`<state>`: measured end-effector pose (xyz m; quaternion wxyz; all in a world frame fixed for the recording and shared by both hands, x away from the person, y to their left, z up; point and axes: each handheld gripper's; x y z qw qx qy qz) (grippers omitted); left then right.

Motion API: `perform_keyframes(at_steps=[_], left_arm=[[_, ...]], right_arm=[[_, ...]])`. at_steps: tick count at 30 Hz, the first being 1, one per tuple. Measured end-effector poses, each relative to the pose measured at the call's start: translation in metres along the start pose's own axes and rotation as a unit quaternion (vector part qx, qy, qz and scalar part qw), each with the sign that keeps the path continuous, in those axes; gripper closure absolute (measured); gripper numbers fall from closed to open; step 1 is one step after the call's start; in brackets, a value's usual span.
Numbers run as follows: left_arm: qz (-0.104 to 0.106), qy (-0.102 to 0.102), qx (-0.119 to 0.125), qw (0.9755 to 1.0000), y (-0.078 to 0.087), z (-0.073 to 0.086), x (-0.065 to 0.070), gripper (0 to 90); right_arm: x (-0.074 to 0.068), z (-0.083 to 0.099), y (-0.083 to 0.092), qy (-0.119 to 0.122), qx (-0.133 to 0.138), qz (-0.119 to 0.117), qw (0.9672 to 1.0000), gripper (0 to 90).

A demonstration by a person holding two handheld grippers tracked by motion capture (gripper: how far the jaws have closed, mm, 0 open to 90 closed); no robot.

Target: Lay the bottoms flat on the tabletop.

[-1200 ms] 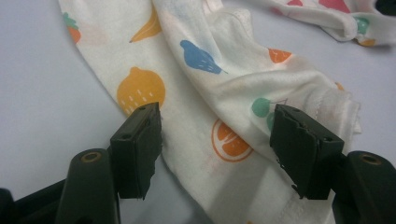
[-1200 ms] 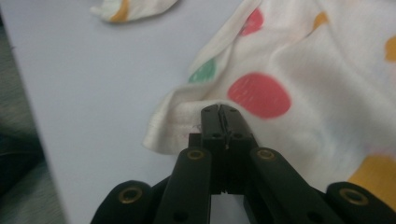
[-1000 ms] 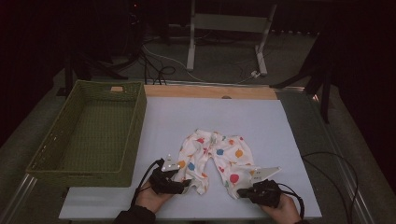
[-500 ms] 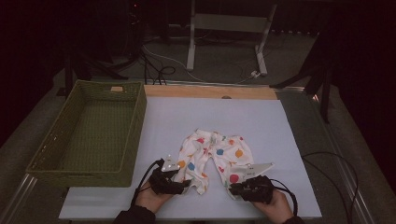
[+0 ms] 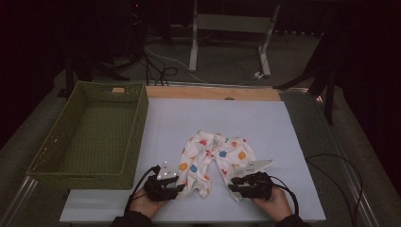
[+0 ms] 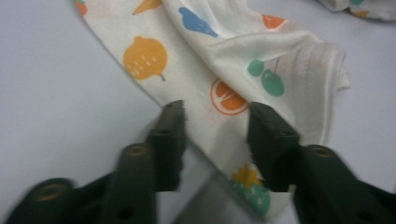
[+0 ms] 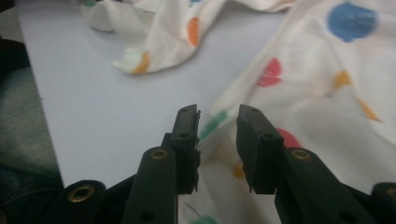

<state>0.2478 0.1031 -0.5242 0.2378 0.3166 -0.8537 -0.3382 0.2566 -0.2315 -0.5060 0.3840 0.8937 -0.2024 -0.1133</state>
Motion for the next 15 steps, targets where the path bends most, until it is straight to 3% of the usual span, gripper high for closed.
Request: perform_keyframes(at_steps=[2,4,5,11,15], left_arm=[[-0.01,-0.006,0.002,0.9999,0.0,0.001,0.001,73.5],[0.013,-0.005,0.0,0.9999,-0.001,0.001,0.001,83.4],[0.014,-0.003,0.0,0.9999,-0.001,0.001,0.001,89.3],[0.004,0.0,-0.007,1.0,0.002,0.0,-0.001,90.0],[-0.023,0.004,-0.009,0.9997,0.007,0.001,-0.006,90.0]], right_arm=[[0.005,0.003,0.006,-0.003,0.005,0.004,1.0,67.7],[0.008,0.005,0.01,-0.007,0.01,0.012,0.9999,67.3],[0.01,0.007,0.012,-0.013,0.012,0.015,0.9997,67.0],[0.018,0.012,0.022,-0.02,0.016,0.028,0.9993,65.8],[0.02,0.016,0.027,-0.032,0.016,0.031,0.9989,65.3]])
Point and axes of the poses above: each handheld gripper's, and its own axes: y roughly backward along the jaws, z roughly out of its underside, x roughly to its right, and after that the axes turned 8 degrees about y, right-handed
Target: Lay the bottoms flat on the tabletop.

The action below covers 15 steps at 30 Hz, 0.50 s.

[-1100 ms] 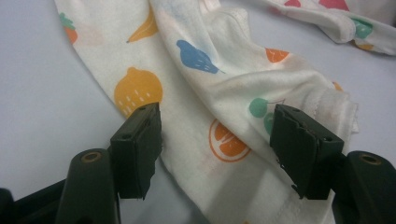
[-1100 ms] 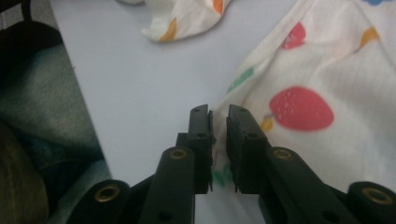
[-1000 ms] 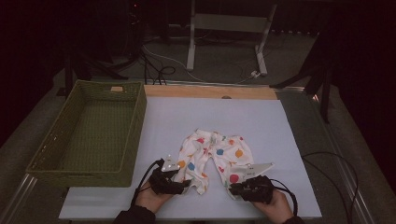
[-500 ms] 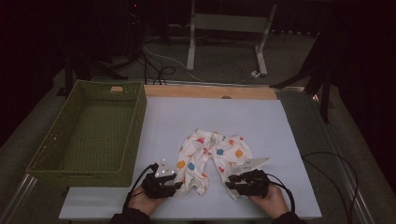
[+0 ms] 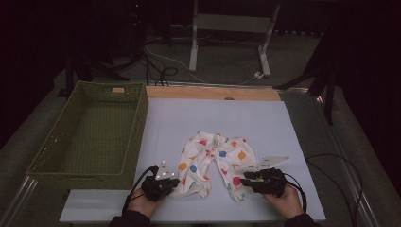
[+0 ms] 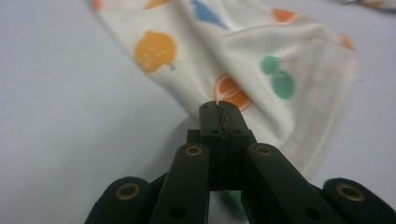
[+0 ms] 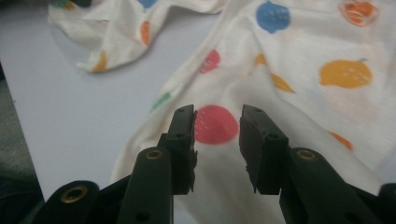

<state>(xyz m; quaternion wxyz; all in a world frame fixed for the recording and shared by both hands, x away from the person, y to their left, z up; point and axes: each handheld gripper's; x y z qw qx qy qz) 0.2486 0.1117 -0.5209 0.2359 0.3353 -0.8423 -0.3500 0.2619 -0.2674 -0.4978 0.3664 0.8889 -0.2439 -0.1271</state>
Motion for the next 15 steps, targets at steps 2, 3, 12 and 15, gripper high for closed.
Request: perform_keyframes(at_steps=[2,3,12,15], left_arm=[[-0.016,0.007,0.0,0.9999,0.003,0.001,-0.004,90.0],[-0.021,0.01,0.001,0.9997,0.004,0.002,-0.007,90.0],[0.009,0.006,0.02,0.9997,0.006,-0.008,0.003,78.5],[0.027,0.002,0.024,0.9993,0.005,-0.013,0.01,77.5]], right_arm=[[0.004,0.004,0.004,0.001,0.0,0.006,1.0,64.8],[0.005,0.005,0.005,0.001,-0.002,0.01,0.9999,64.6],[0.017,0.018,0.011,-0.017,-0.011,0.026,0.9995,62.2],[0.019,0.021,0.011,-0.024,-0.014,0.027,0.9993,61.5]])
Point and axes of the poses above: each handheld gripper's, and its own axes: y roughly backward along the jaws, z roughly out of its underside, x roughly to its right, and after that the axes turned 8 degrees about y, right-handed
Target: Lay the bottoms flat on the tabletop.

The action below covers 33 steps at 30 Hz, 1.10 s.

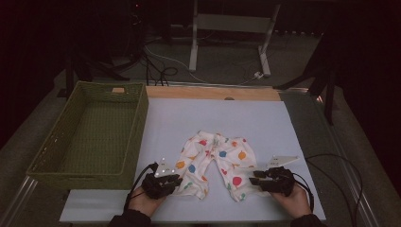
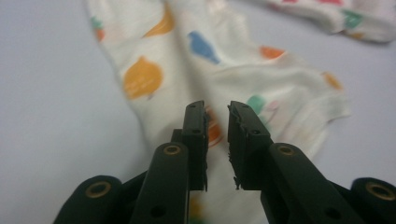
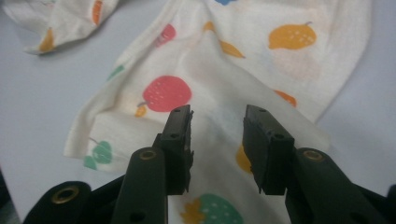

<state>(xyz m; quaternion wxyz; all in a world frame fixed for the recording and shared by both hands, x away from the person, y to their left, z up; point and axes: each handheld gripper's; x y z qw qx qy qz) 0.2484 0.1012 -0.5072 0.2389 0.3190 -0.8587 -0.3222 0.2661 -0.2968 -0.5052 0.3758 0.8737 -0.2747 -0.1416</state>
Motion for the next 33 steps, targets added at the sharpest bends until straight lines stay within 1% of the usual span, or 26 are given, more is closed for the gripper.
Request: perform_keyframes(at_steps=[1,2,6,9,12,13,15,16,18,19,21,23,24,25,26,27,28,29,30,32,33], left_arm=[[0.004,-0.002,0.0,1.0,-0.001,-0.001,0.002,76.6],[0.008,-0.005,-0.002,1.0,-0.002,-0.003,0.004,76.3],[0.025,-0.012,-0.002,0.9996,-0.006,-0.007,0.011,74.7],[0.042,-0.016,-0.001,0.999,-0.01,-0.01,0.019,72.7],[0.058,-0.02,-0.009,0.9981,-0.014,-0.011,0.026,68.6],[0.059,-0.023,-0.011,0.9979,-0.014,-0.011,0.027,67.6],[0.066,-0.023,-0.02,0.9974,-0.017,-0.009,0.03,65.4],[0.067,-0.023,-0.023,0.9972,-0.018,-0.008,0.03,65.1],[0.067,-0.026,-0.035,0.9968,-0.021,-0.005,0.032,65.3],[0.068,-0.028,-0.04,0.9965,-0.023,-0.004,0.032,66.7],[0.066,-0.035,-0.05,0.996,-0.025,-0.002,0.034,73.3],[0.064,-0.038,-0.053,0.9958,-0.027,0.0,0.036,81.0],[0.065,-0.041,-0.055,0.9955,-0.027,0.0,0.035,85.3],[0.07,-0.038,-0.054,0.9954,-0.027,0.001,0.035,87.5],[0.07,-0.038,-0.054,0.9954,-0.027,0.001,0.035,88.3],[0.076,-0.031,-0.054,0.9951,-0.026,0.002,0.035,88.3],[0.09,-0.025,-0.056,0.994,-0.023,0.004,0.035,88.7],[0.09,-0.025,-0.056,0.994,-0.023,0.004,0.035,88.7],[0.097,-0.027,-0.055,0.9934,-0.019,0.005,0.038,88.7],[0.096,-0.028,-0.052,0.9936,-0.017,0.005,0.039,88.6],[0.092,-0.029,-0.043,0.9944,-0.015,0.004,0.039,87.3]], right_arm=[[0.001,0.001,0.0,-0.005,-0.001,0.001,1.0,61.0],[0.002,0.002,0.0,-0.002,-0.002,0.004,1.0,60.6],[0.004,0.004,-0.001,-0.006,-0.004,0.012,0.9999,58.6],[0.006,0.005,0.0,-0.007,-0.009,0.021,0.9997,57.0],[0.008,0.008,0.002,-0.011,-0.012,0.027,0.9995,56.0],[0.009,0.01,0.002,-0.012,-0.01,0.028,0.9995,56.0],[0.009,0.011,0.004,-0.012,-0.01,0.029,0.9994,55.8],[0.009,0.012,0.004,-0.013,-0.011,0.03,0.9994,55.7],[0.009,0.013,0.004,-0.014,-0.012,0.03,0.9994,55.7],[0.009,0.014,0.004,-0.015,-0.015,0.029,0.9994,55.7],[0.008,0.014,0.004,-0.011,-0.014,0.03,0.9994,55.7],[0.008,0.014,0.004,-0.009,-0.014,0.03,0.9994,55.8],[0.008,0.014,0.004,-0.012,-0.014,0.03,0.9994,55.8],[0.008,0.015,0.004,-0.012,-0.016,0.03,0.9993,55.8],[0.008,0.015,0.004,-0.012,-0.016,0.03,0.9993,55.8],[0.008,0.015,0.005,-0.011,-0.019,0.031,0.9993,55.8],[0.007,0.017,0.005,-0.009,-0.02,0.028,0.9994,56.0],[0.007,0.017,0.005,-0.009,-0.02,0.028,0.9994,56.0],[0.005,0.018,0.007,-0.009,-0.023,0.028,0.9993,56.0],[0.004,0.019,0.009,-0.008,-0.024,0.029,0.9993,55.9],[0.003,0.02,0.012,-0.004,-0.021,0.032,0.9992,56.0]])
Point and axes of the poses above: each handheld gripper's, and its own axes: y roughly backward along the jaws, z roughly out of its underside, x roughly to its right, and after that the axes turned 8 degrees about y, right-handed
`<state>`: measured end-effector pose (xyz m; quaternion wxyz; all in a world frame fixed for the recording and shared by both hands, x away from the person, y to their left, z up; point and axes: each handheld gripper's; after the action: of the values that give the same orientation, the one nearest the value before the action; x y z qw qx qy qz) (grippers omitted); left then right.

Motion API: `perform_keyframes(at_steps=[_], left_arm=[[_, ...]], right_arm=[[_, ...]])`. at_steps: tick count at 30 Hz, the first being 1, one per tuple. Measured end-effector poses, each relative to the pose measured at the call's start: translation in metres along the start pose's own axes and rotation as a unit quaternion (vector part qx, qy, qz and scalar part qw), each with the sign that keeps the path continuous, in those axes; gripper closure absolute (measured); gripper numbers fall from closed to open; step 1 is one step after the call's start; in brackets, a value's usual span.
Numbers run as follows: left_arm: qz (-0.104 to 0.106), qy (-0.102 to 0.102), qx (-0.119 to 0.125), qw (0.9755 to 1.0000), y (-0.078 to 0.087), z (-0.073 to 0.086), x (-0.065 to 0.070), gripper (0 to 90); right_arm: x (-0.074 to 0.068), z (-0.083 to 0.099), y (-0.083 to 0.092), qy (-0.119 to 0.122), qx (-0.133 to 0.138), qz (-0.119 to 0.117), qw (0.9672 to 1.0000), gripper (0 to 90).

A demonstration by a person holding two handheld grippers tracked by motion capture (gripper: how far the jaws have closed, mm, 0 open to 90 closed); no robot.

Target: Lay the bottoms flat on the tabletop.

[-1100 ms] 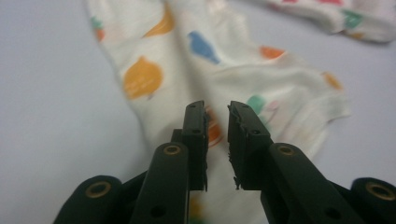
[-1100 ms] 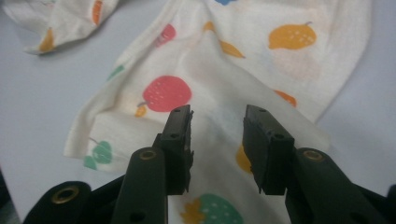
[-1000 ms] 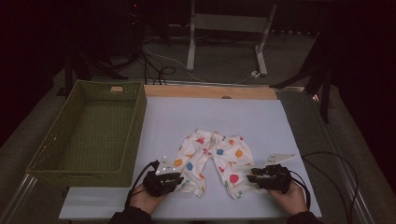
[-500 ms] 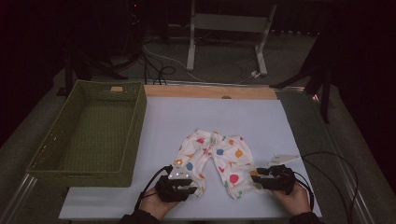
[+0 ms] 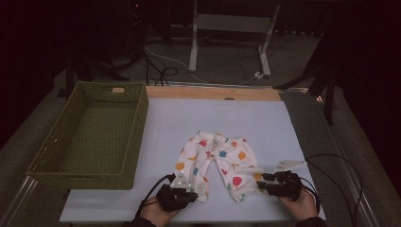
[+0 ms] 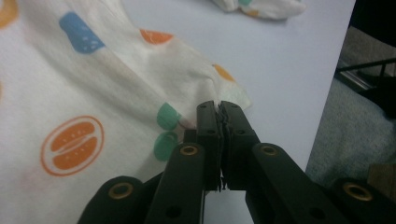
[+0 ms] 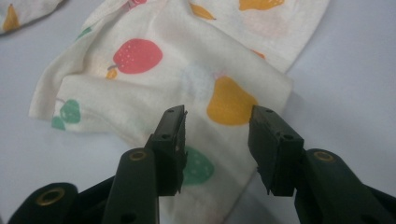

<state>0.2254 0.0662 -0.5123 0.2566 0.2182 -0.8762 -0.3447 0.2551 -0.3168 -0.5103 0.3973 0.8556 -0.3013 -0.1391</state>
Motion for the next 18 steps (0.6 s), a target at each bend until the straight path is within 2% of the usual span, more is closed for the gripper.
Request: perform_keyframes(at_steps=[5,11,12,15,16,17,18], left_arm=[[-0.003,-0.001,0.004,1.0,-0.006,-0.008,0.003,73.5],[0.001,-0.002,0.0,1.0,-0.016,-0.015,0.007,61.0],[-0.001,-0.005,-0.009,0.9999,-0.022,-0.017,0.009,60.6],[-0.005,-0.009,-0.02,0.9998,-0.028,-0.017,0.01,60.6],[-0.009,-0.016,-0.014,0.9997,-0.029,-0.017,0.011,68.2],[-0.012,-0.018,-0.014,0.9997,-0.031,-0.017,0.012,72.8],[-0.011,-0.017,-0.014,0.9997,-0.032,-0.018,0.014,77.4]], right_arm=[[0.005,0.006,0.004,-0.01,-0.003,0.004,0.9999,55.5],[0.004,0.007,0.002,-0.003,-0.009,-0.004,1.0,53.7],[0.0,0.007,0.0,0.009,-0.012,-0.001,0.9999,52.4],[-0.002,0.007,0.0,0.02,-0.013,0.007,0.9997,55.6],[-0.006,0.008,0.0,0.032,-0.013,0.027,0.999,69.1],[-0.007,0.008,0.001,0.033,-0.011,0.022,0.9992,75.0],[-0.007,0.008,0.001,0.038,-0.014,0.025,0.9989,77.1]])
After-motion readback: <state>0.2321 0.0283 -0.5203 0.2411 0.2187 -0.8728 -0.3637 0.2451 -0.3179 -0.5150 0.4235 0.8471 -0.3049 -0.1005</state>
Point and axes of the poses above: each handheld gripper's, and its own axes: y roughly backward along the jaws, z roughly out of its underside, x roughly to its right, and after that the axes turned 8 degrees about y, right-handed
